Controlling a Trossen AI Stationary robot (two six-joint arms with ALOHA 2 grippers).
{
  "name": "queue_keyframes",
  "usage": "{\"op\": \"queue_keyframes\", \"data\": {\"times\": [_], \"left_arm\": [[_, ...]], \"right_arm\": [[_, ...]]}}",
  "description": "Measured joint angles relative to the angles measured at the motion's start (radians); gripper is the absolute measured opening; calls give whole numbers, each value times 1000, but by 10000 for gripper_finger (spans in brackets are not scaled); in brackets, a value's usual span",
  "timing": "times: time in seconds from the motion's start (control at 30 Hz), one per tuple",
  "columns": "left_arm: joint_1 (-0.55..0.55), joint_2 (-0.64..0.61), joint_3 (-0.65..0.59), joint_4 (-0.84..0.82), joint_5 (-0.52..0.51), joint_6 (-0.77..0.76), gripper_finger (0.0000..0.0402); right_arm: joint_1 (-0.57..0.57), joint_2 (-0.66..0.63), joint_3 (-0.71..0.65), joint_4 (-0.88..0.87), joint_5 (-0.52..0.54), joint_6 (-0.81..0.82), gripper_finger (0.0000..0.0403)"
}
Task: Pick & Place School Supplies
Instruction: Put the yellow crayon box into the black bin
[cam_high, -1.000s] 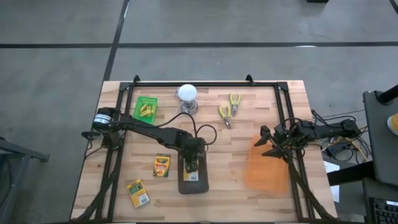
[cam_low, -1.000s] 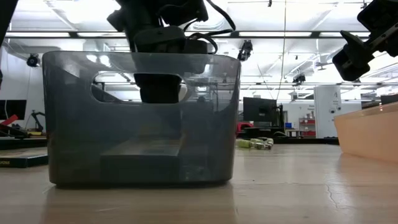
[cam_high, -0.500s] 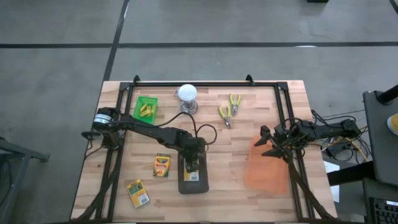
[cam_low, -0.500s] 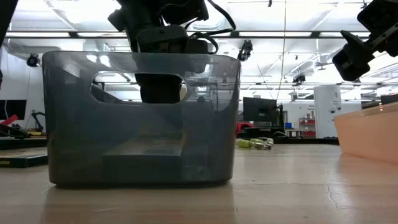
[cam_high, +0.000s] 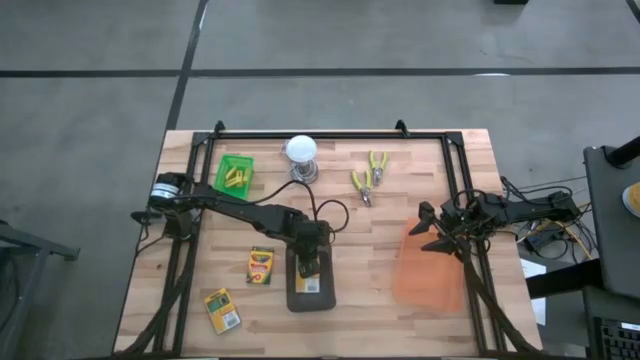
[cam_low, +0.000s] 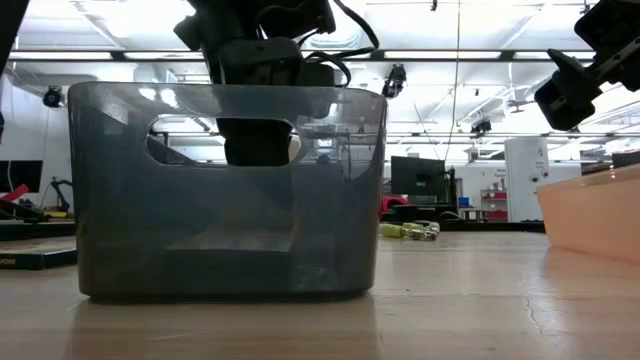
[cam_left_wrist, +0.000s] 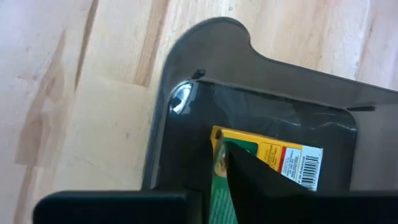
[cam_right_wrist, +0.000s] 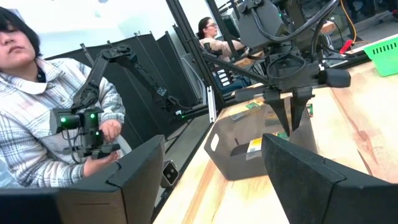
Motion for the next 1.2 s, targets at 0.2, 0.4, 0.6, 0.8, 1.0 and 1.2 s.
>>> {"op": "queue_keyframes", "data": {"times": [0.2, 0.4, 0.6, 0.8, 1.0, 1.2], "left_arm": [[0, 0, 0, 0, 3, -1, 86], [-1, 0, 0, 0, 6, -1, 98], [-1, -19, 0, -2, 22, 13, 99], [-1, -81, 0, -4, -5, 29, 99], [-1, -155, 0, -11, -49, 29, 99], [-7, -253, 0, -21, -142, 37, 99]], "right_arm": [[0, 0, 0, 0, 0, 0, 259], [0, 1, 0, 0, 0, 0, 266], [0, 1, 0, 0, 0, 0, 264], [0, 1, 0, 0, 0, 0, 258], [0, 1, 0, 0, 0, 0, 262], [0, 0, 0, 0, 0, 0, 268]]}}
